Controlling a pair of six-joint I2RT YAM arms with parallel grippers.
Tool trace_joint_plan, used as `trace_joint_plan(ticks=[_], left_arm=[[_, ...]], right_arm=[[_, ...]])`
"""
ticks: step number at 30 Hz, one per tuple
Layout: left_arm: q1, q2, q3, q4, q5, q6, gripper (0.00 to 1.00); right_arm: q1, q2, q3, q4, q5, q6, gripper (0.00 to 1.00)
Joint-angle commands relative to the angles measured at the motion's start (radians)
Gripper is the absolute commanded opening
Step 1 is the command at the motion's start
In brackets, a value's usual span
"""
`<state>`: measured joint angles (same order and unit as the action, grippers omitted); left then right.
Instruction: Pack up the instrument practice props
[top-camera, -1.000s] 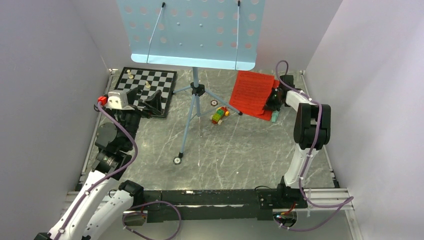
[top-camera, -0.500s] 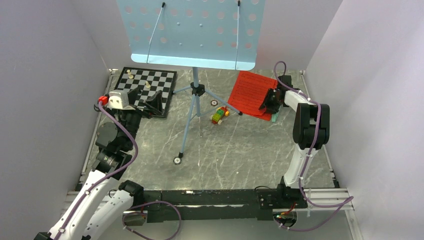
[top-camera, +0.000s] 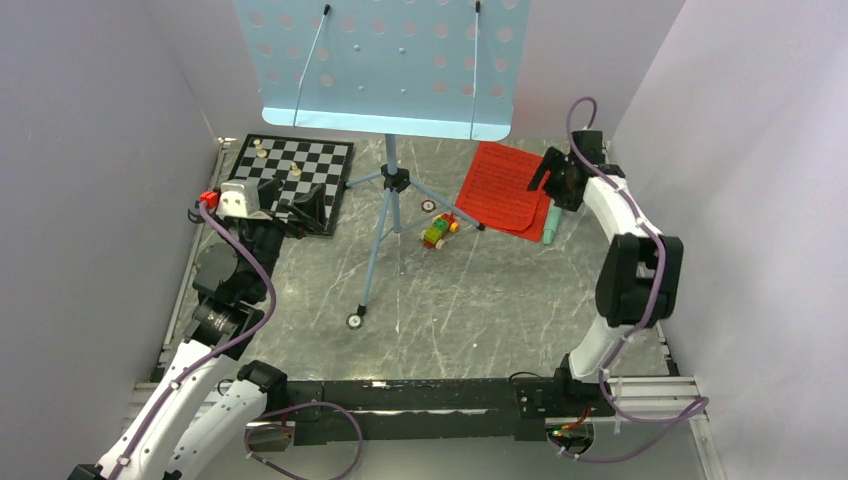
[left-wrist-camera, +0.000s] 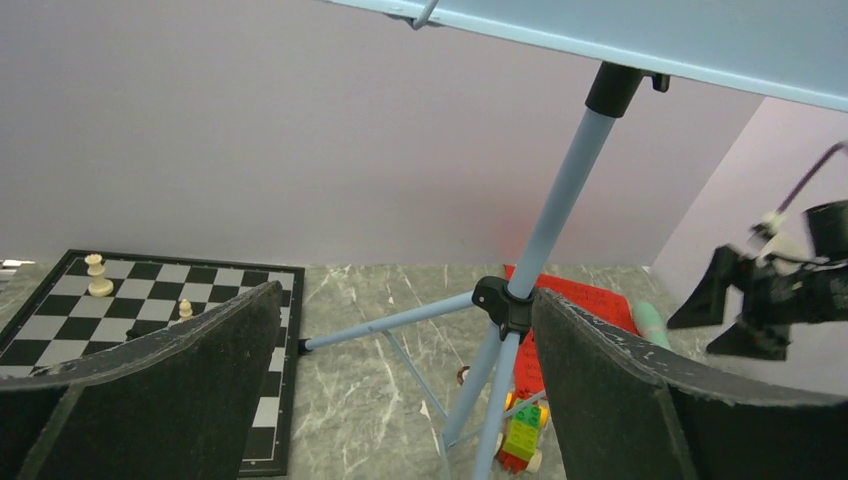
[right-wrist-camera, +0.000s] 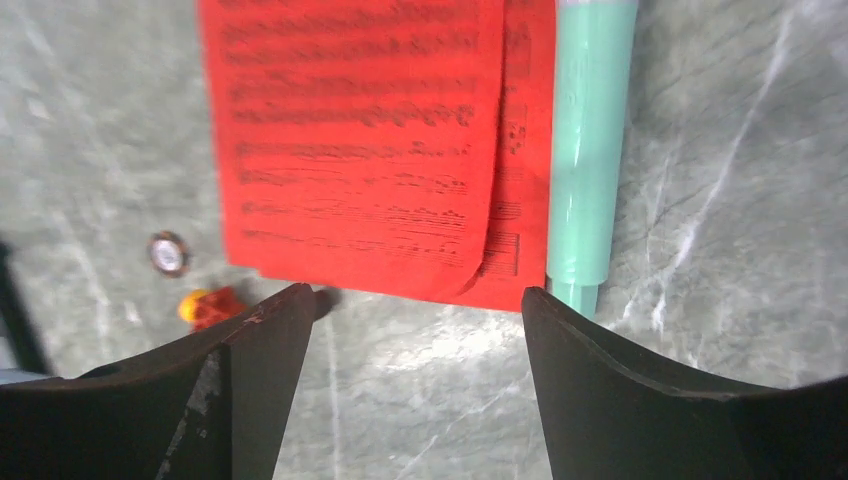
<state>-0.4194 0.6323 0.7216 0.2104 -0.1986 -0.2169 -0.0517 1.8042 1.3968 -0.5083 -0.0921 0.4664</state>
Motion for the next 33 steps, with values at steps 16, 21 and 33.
trace_joint_plan(ticks=[16,21,33], left_arm=[[-0.004,0.091,-0.063,0.056,0.186,-0.080,0.99],[-0.034,0.182,-0.159,0.392,0.301,0.009,0.99],[-0.015,0.519,0.035,0.731,0.473,0.122,0.90]], right_arm=[[0.462,-0.753,-0.496,0.420,0.192,-0.041,0.80],[0.509,-0.833,-0.628,0.479,0.172,-0.014,0.80],[0.558,-0.993,-0.760,0.473,0.097,0.034,0.79]])
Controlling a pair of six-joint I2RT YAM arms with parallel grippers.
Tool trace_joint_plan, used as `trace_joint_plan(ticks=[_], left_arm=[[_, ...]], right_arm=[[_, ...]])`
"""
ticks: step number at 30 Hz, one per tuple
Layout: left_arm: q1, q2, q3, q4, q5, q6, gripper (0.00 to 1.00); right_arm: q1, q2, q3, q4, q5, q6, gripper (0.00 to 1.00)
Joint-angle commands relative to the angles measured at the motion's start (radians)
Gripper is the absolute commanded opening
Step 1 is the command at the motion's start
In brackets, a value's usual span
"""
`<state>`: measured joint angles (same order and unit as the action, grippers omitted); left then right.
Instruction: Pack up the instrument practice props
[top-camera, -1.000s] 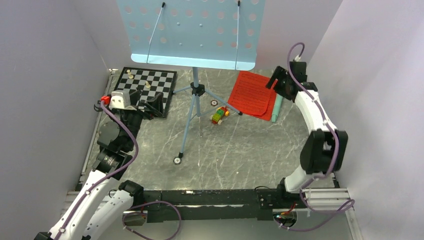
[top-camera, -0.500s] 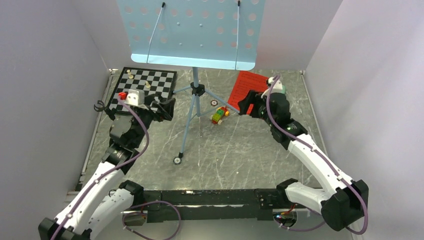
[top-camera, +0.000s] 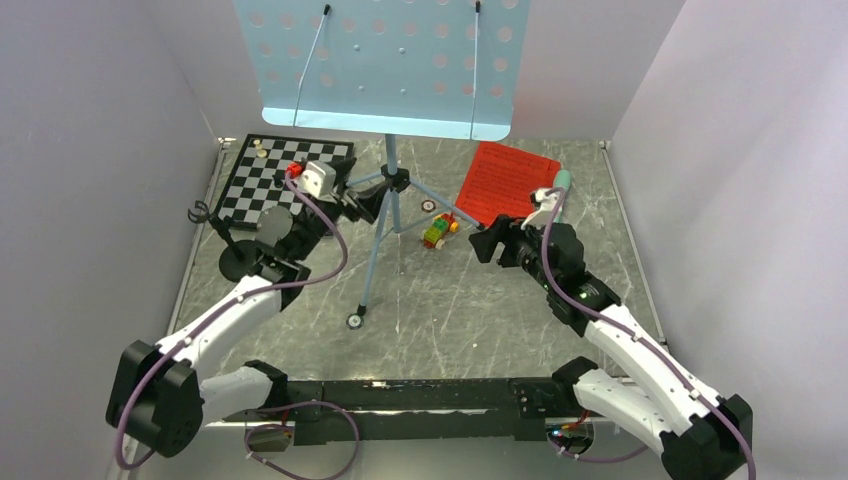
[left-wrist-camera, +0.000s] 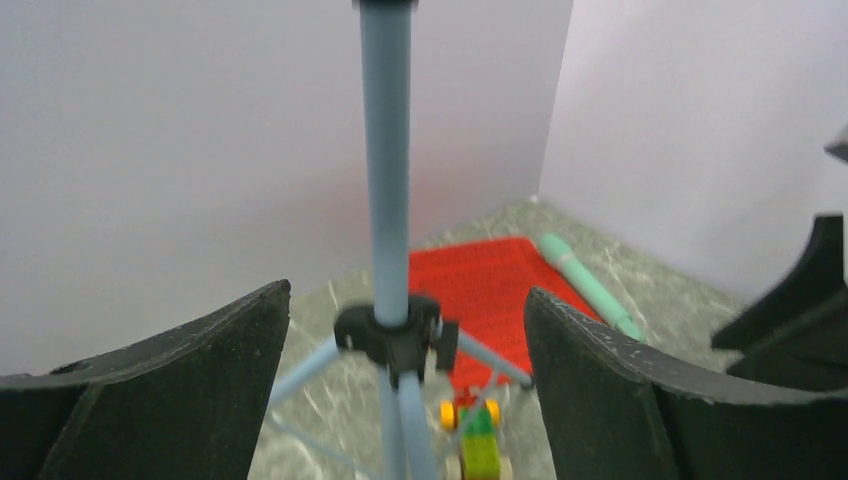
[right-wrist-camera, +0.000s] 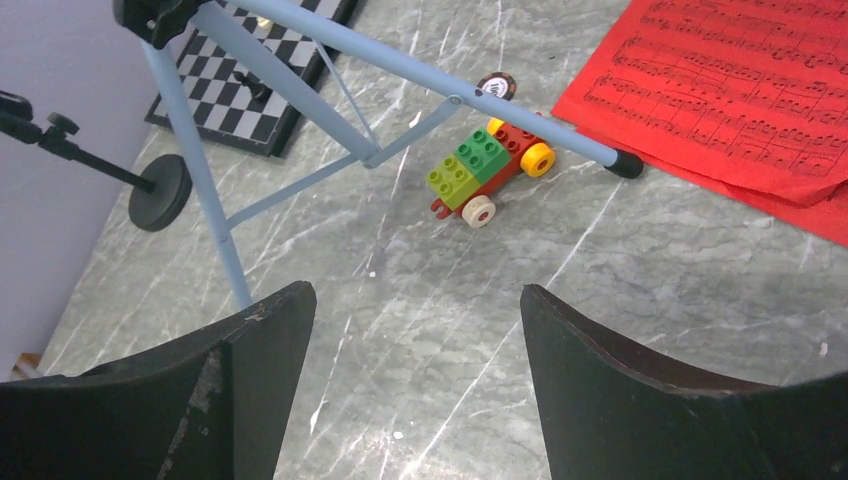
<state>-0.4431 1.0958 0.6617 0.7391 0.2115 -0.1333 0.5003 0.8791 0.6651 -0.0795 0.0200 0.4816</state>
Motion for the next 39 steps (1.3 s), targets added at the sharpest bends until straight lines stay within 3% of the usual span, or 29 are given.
trace_joint_plan(ticks=[1,10,20,39], left_arm=[[0.010,0.078,0.112,0.221,0.061,0.040,0.89],[0.009,0.274,0.201,0.375,0.050,0.042,0.80],[0.009,0.389,0.227,0.569,0.032,0.022,0.74],[-0.020,0.461,0.318,0.498,0.061,0.204,0.54]], right_arm=[[0.006,-0.082,-0.032,0.037,-0.015,0.017,0.79],[0.006,-0.125,-0.024,-0.018,-0.050,0.011,0.79],[0.006,-0.120,-0.027,-0.033,-0.049,0.001,0.80],[0.006,-0.098,-0.018,-0.046,-0.050,0.011,0.80]])
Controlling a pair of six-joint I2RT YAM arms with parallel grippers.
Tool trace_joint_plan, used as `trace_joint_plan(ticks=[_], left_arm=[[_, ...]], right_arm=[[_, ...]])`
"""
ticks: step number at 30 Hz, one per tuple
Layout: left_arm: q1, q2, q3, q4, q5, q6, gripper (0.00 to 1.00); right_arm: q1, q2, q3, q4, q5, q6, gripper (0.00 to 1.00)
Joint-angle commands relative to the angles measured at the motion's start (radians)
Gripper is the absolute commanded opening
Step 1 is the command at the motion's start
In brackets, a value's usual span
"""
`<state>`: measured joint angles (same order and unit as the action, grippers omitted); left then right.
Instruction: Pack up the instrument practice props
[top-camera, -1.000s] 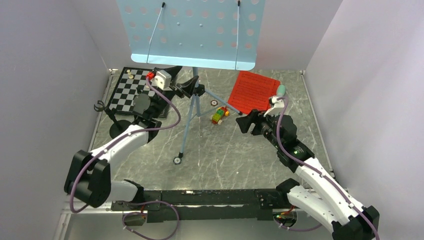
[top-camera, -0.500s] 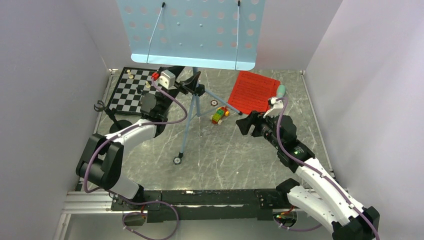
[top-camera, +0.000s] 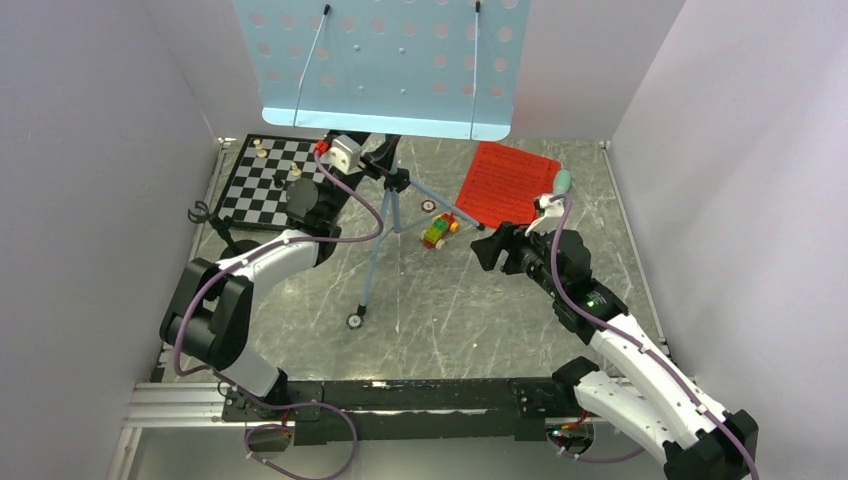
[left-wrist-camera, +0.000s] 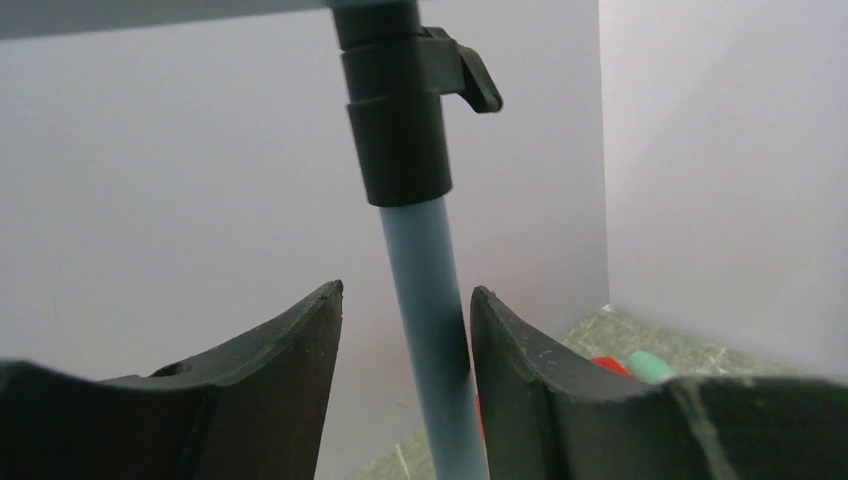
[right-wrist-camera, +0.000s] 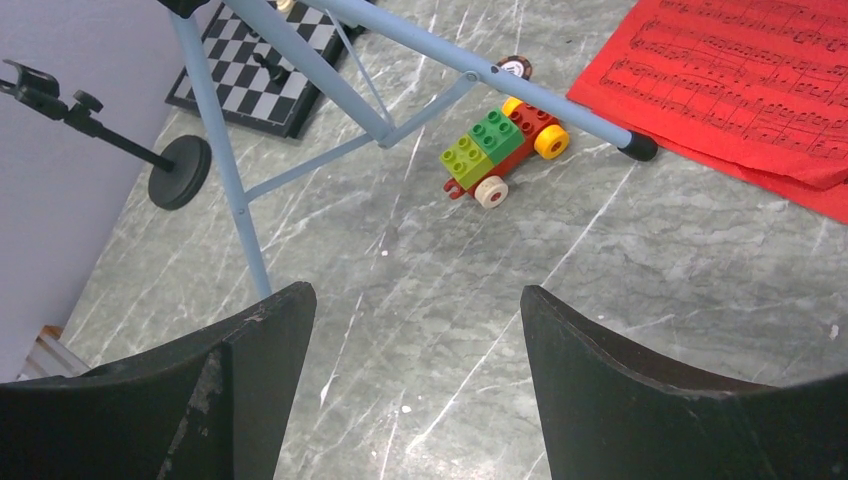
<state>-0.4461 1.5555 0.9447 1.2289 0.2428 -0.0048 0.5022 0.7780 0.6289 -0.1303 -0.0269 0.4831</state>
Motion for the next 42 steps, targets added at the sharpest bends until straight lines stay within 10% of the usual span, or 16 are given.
trace_joint_plan(ticks=[1,7,19,30,42], left_arm=[[-0.021,0.002,0.036,0.002,0.031,0.087,0.53],[-0.026,-0.002,0.035,0.010,0.030,0.097,0.37],[-0.034,-0.004,0.062,-0.002,0.044,0.095,0.45],[-0.046,-0.029,0.064,-0.057,0.036,0.102,0.00],[-0.055,-0.121,0.127,-0.080,0.040,0.037,0.00]], right_arm=[[0.004,0.005,0.021,0.002,-0.004,0.009,0.80],[0.004,0.009,0.026,0.001,-0.005,0.012,0.80],[0.004,0.014,0.026,0.002,-0.008,0.020,0.80],[0.005,-0.004,0.031,-0.007,-0.007,0.021,0.80],[0.004,-0.025,0.029,-0.010,0.002,0.023,0.80]])
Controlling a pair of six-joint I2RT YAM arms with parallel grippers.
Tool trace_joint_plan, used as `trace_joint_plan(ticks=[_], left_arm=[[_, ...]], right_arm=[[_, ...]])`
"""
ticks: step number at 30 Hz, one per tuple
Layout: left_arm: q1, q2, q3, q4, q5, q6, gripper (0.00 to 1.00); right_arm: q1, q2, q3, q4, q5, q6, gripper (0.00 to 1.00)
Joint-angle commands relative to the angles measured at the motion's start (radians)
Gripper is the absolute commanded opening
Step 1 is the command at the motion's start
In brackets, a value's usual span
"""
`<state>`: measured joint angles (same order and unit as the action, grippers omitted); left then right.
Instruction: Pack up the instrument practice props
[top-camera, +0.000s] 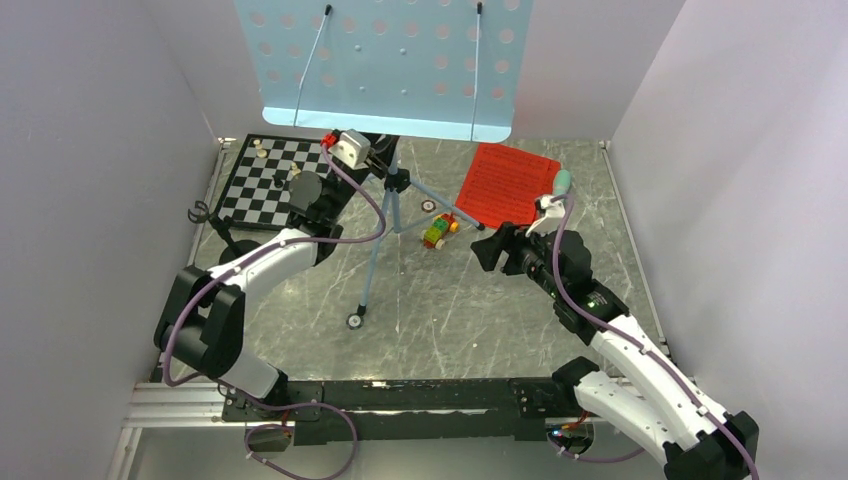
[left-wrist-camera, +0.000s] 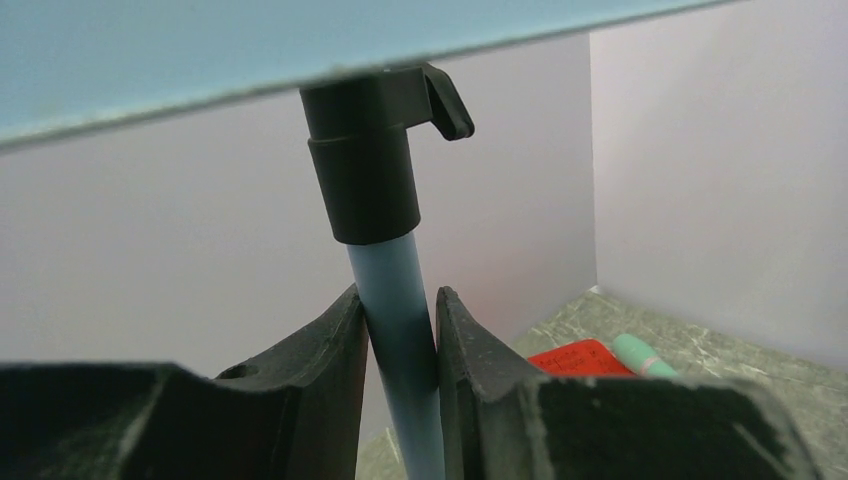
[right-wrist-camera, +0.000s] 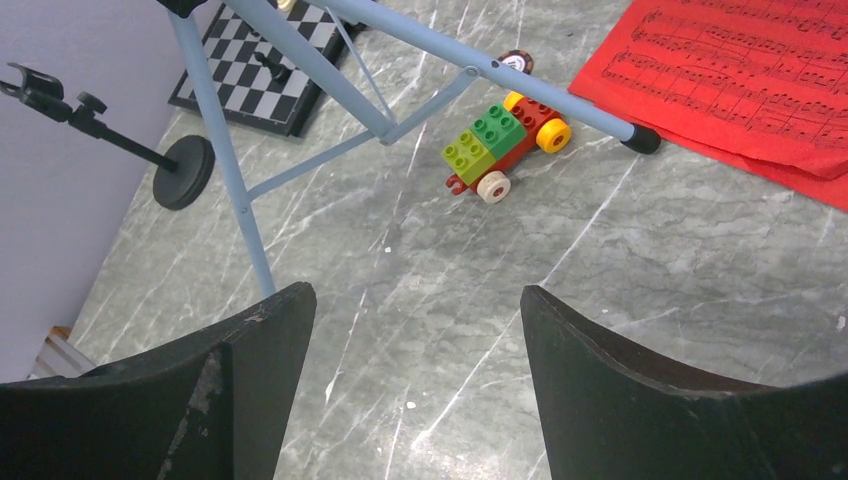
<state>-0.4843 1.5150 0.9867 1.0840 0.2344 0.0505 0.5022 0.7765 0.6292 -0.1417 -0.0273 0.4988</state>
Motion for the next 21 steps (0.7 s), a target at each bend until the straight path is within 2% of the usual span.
trace_joint_plan(ticks=[1,6,13,21], left_arm=[[-0.018,-0.088,0.089,0.069,0.048,-0.033,0.00],[-0.039,-0.119,0.098,0.062,0.054,-0.091,0.00],[-0.092,-0.149,0.071,0.016,0.044,-0.077,0.00],[-0.096,-0.149,0.020,-0.004,-0.015,-0.063,0.00]], right_arm=[[0.004,-0.027,0.030,0.000,0.004,0.007,0.80],[0.004,-0.044,0.032,-0.011,0.019,-0.004,0.80],[0.004,-0.057,0.037,-0.024,0.025,-0.013,0.80],[0.004,-0.059,0.035,-0.024,0.025,-0.014,0.80]])
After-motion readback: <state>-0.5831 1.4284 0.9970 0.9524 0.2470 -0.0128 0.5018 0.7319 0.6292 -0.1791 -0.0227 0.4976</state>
